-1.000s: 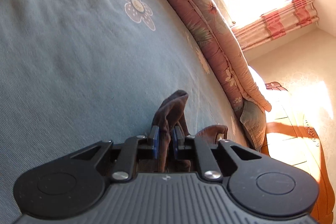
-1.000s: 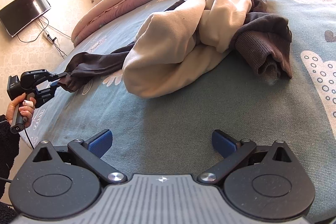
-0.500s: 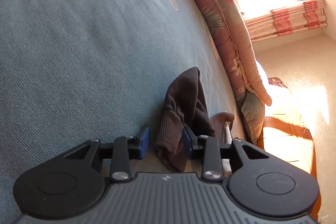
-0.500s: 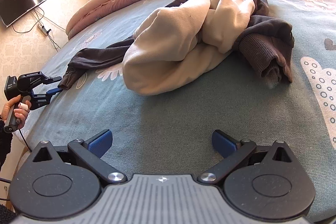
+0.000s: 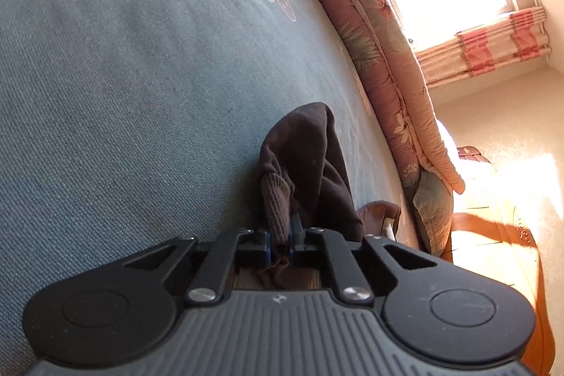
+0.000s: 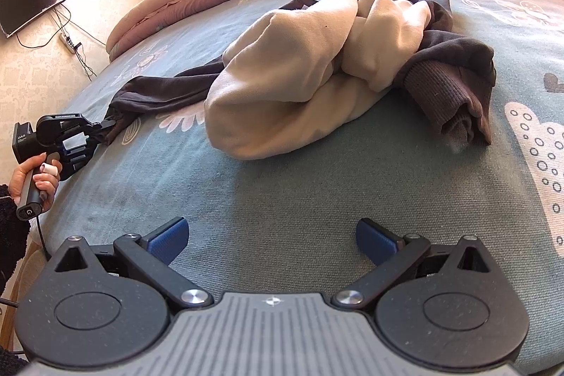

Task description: Fold clothes

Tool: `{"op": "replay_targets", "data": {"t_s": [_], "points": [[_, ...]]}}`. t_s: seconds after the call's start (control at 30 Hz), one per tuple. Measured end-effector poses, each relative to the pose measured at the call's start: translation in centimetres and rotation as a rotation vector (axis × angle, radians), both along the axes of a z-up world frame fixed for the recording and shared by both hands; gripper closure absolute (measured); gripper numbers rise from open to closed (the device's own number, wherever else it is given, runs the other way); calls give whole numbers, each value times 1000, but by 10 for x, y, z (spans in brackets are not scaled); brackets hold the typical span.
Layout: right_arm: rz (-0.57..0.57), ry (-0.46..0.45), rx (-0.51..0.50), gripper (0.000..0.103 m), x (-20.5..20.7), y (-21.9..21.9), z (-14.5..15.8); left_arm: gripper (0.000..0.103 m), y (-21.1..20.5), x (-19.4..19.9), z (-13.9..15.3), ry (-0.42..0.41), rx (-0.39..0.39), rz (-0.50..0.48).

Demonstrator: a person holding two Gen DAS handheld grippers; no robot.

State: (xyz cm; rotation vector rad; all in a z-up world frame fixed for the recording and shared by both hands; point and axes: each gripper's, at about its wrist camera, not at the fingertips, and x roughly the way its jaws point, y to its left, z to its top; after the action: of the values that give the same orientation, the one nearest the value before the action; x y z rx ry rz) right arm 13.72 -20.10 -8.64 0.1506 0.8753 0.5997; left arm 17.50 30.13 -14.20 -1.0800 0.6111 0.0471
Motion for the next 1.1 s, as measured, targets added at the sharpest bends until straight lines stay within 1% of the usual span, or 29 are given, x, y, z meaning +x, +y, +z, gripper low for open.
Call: {"op": "replay_targets", "data": {"t_s": [0.07,0.13,0.3,0.47,0.57,0.73,0.8,0.9,0.97,1.07,1.1], "points": [[8,-9,-16,0,-1,2,0,97,5,0,13,4,45,-11],[16,-17,-37,0,-2,4,0,97,20,0,29,22,96,-2],[25,-30,-67,0,-3,7,0,97,73,-10,67,46,206,88],[25,-26,-74,0,-2,8,1,97,112,-10,93,91,293,166],[28,-16,-81,0,0,9,2,98,131,-4,102,101,297,209],[30,21,-108,0,6,14,6,98,158,17,116,132,341,252],[20,35,-112,0,8,15,6,98,167,25,126,126,366,266],[16,39,-124,0,10,17,6,98,177,28,135,113,400,311],[18,34,-135,0,9,18,6,100,188,29,131,132,377,326],[22,28,-152,0,9,20,7,100,193,28,115,160,357,316],[23,25,-158,0,9,21,7,100,193,26,109,161,338,302]]}}
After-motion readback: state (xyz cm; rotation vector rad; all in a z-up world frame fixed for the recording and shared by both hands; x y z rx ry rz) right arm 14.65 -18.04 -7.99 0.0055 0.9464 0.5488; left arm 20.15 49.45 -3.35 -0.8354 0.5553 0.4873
